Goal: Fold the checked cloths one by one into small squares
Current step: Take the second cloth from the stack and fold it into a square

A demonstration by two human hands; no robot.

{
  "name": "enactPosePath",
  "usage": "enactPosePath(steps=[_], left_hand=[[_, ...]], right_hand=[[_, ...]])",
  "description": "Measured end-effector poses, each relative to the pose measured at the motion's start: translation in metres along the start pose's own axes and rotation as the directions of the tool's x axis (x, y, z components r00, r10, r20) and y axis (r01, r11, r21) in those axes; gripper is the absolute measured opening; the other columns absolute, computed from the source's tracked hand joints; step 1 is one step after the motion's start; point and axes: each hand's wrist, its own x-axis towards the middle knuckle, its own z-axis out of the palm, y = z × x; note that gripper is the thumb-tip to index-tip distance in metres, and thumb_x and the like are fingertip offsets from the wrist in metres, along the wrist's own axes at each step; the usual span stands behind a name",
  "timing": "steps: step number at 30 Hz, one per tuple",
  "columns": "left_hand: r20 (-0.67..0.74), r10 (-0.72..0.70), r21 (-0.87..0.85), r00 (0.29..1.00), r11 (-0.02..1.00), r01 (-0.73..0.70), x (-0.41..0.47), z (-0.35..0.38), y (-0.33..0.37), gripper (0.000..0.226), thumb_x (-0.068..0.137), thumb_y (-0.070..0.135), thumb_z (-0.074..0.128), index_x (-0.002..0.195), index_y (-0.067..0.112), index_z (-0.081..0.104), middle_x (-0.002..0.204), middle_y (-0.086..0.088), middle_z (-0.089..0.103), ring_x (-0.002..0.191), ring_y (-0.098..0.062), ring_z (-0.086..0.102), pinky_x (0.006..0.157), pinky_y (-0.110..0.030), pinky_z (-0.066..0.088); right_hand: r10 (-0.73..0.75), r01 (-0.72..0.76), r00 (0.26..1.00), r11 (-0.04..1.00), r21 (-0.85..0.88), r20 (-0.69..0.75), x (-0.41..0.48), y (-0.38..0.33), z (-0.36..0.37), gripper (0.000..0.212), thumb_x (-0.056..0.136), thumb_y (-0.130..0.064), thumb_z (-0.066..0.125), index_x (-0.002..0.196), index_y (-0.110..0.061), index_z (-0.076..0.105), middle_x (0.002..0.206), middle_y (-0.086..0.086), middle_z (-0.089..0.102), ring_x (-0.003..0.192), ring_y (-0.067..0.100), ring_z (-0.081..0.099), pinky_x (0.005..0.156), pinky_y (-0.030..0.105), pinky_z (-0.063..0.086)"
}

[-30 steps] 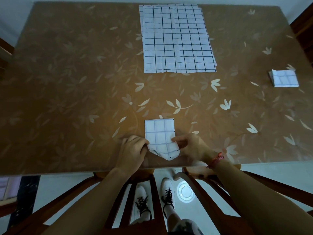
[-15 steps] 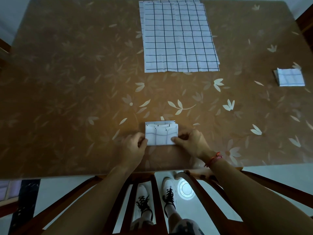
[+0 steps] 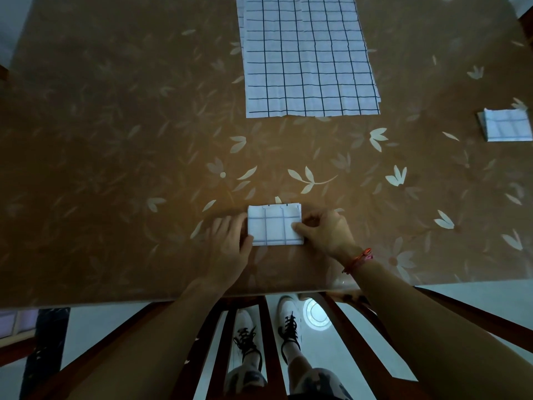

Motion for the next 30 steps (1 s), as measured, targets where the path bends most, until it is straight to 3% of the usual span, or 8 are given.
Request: enactPosePath(steps=[5, 13, 15, 19, 22, 24, 26, 30], left_hand=[[0.075, 0.267, 0.176, 0.961, 0.945, -0.277, 0.000, 0.002, -0.006, 0.042, 0.093, 0.022, 0.046, 0.133, 0.013, 0.053, 0.135, -0.001, 0.052, 0.122, -0.021, 0.048, 0.089, -0.034, 0.038], [0.266, 0.241, 0.277, 0.933, 0.908, -0.313, 0.006, 0.006, -0.010, 0.047, 0.097, 0.027, 0.035, 0.137, 0.008, 0.050, 0.148, -0.006, 0.045, 0.136, -0.022, 0.040, 0.093, -0.041, 0.042], [0.267, 0.237, 0.274, 0.934, 0.911, -0.310, 0.006, 0.006, -0.011, 0.047, 0.097, 0.027, 0.036, 0.137, 0.008, 0.050, 0.148, -0.007, 0.044, 0.138, -0.022, 0.039, 0.095, -0.042, 0.043], [0.268, 0.234, 0.271, 0.935, 0.913, -0.306, 0.007, 0.007, -0.011, 0.047, 0.097, 0.028, 0.035, 0.138, 0.008, 0.048, 0.151, -0.009, 0.040, 0.141, -0.022, 0.033, 0.099, -0.042, 0.041], [0.271, 0.221, 0.271, 0.937, 0.917, -0.294, 0.006, 0.011, -0.012, 0.051, 0.099, 0.029, 0.030, 0.142, 0.007, 0.044, 0.153, -0.009, 0.037, 0.143, -0.021, 0.031, 0.102, -0.041, 0.040], [0.272, 0.211, 0.273, 0.939, 0.919, -0.286, 0.005, 0.014, -0.013, 0.052, 0.100, 0.029, 0.026, 0.145, 0.006, 0.039, 0.154, -0.009, 0.035, 0.144, -0.021, 0.029, 0.106, -0.040, 0.037], [0.265, 0.215, 0.275, 0.940, 0.917, -0.288, 0.003, 0.016, -0.015, 0.053, 0.102, 0.030, 0.024, 0.146, 0.005, 0.036, 0.154, -0.010, 0.034, 0.144, -0.021, 0.028, 0.108, -0.040, 0.034], [0.245, 0.241, 0.268, 0.939, 0.914, -0.304, 0.003, 0.017, -0.016, 0.051, 0.103, 0.027, 0.025, 0.147, 0.003, 0.034, 0.155, -0.012, 0.032, 0.145, -0.023, 0.026, 0.109, -0.041, 0.034]], right_hand=[[-0.071, 0.071, 0.997, 0.997, -0.014, -0.002, 0.000, -0.001, -0.001, 0.026, 0.079, -0.033, 0.069, 0.105, -0.030, 0.069, 0.085, -0.009, 0.072, 0.077, 0.012, 0.067, 0.070, 0.032, 0.058], [-0.084, 0.083, 0.996, 0.994, -0.075, -0.006, -0.001, -0.005, -0.001, 0.024, 0.079, -0.035, 0.067, 0.101, -0.030, 0.060, 0.089, -0.011, 0.067, 0.083, 0.017, 0.066, 0.071, 0.037, 0.059], [-0.084, 0.071, 0.993, 0.986, -0.149, -0.083, -0.004, -0.007, 0.000, 0.024, 0.079, -0.042, 0.065, 0.097, -0.030, 0.054, 0.088, -0.010, 0.064, 0.079, 0.017, 0.064, 0.068, 0.038, 0.057], [-0.420, 0.311, 0.873, 0.871, -0.380, -0.249, -0.010, -0.015, 0.008, 0.031, 0.090, -0.038, 0.055, 0.113, -0.018, 0.058, 0.107, 0.004, 0.054, 0.091, 0.023, 0.055, 0.074, 0.041, 0.052], [-0.599, 0.483, 0.795, 0.721, -0.497, -0.096, -0.013, -0.027, 0.025, 0.048, 0.094, -0.031, 0.046, 0.137, -0.011, 0.048, 0.138, 0.011, 0.048, 0.122, 0.029, 0.047, 0.102, 0.042, 0.043], [-0.643, 0.540, 0.765, 0.620, -0.570, 0.025, -0.015, -0.031, 0.044, 0.053, 0.098, -0.028, 0.034, 0.146, -0.004, 0.038, 0.153, 0.017, 0.034, 0.141, 0.033, 0.032, 0.117, 0.043, 0.026], [-0.666, 0.576, 0.738, 0.542, -0.612, 0.105, -0.015, -0.029, 0.061, 0.054, 0.101, -0.027, 0.027, 0.146, 0.002, 0.034, 0.155, 0.022, 0.027, 0.146, 0.034, 0.023, 0.119, 0.047, 0.021], [-0.621, 0.553, 0.771, 0.543, -0.631, 0.141, -0.008, -0.021, 0.075, 0.056, 0.102, -0.028, 0.026, 0.147, 0.004, 0.031, 0.156, 0.022, 0.025, 0.147, 0.033, 0.019, 0.117, 0.048, 0.026]])
